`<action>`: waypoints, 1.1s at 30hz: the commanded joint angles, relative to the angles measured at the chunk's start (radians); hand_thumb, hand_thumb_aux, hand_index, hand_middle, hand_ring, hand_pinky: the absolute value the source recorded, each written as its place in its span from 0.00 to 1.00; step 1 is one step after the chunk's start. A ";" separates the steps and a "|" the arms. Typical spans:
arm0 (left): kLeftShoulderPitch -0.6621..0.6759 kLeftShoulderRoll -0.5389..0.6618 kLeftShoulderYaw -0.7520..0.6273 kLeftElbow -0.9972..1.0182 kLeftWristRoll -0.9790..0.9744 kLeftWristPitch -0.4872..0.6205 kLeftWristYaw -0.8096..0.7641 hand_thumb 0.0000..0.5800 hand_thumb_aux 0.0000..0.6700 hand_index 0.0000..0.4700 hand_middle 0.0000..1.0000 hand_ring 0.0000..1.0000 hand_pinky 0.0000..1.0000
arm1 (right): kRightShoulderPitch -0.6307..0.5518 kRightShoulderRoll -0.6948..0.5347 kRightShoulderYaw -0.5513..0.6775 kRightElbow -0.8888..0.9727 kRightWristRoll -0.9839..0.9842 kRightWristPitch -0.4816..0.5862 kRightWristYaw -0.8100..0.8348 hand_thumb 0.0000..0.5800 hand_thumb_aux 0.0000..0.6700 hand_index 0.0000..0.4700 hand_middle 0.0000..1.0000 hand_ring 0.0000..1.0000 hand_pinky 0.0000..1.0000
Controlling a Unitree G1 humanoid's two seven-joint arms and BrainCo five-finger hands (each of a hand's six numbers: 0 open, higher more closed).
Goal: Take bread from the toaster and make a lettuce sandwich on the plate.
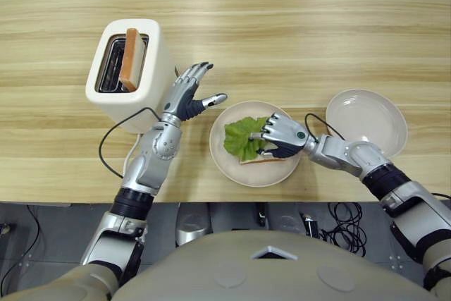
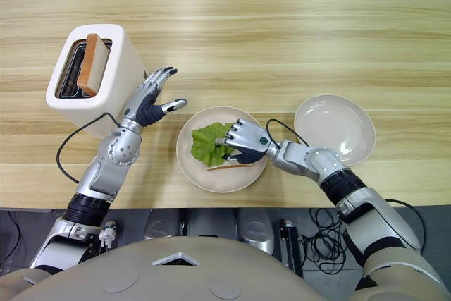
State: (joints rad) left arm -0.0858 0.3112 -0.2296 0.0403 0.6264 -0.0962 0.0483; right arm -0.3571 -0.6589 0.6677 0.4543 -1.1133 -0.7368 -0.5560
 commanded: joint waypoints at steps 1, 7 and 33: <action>0.009 0.011 0.000 0.021 -0.002 0.003 0.001 0.00 0.00 0.00 0.00 0.00 0.00 | -0.002 -0.012 -0.030 0.001 0.018 0.007 0.001 0.00 0.00 0.00 0.00 0.00 0.00; 0.007 0.018 0.010 0.028 -0.004 0.003 0.012 0.00 0.00 0.00 0.00 0.00 0.00 | -0.006 -0.012 -0.053 -0.010 0.039 -0.003 0.008 0.00 0.00 0.00 0.00 0.00 0.00; -0.015 0.026 0.003 0.056 -0.018 -0.007 0.032 0.00 0.00 0.00 0.00 0.00 0.00 | -0.042 0.052 -0.047 0.068 -0.020 0.072 -0.040 0.00 0.00 0.00 0.00 0.00 0.00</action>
State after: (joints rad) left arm -0.1002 0.3364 -0.2236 0.0774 0.6158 -0.1039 0.0857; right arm -0.3924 -0.6096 0.6029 0.5075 -1.1114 -0.6730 -0.5916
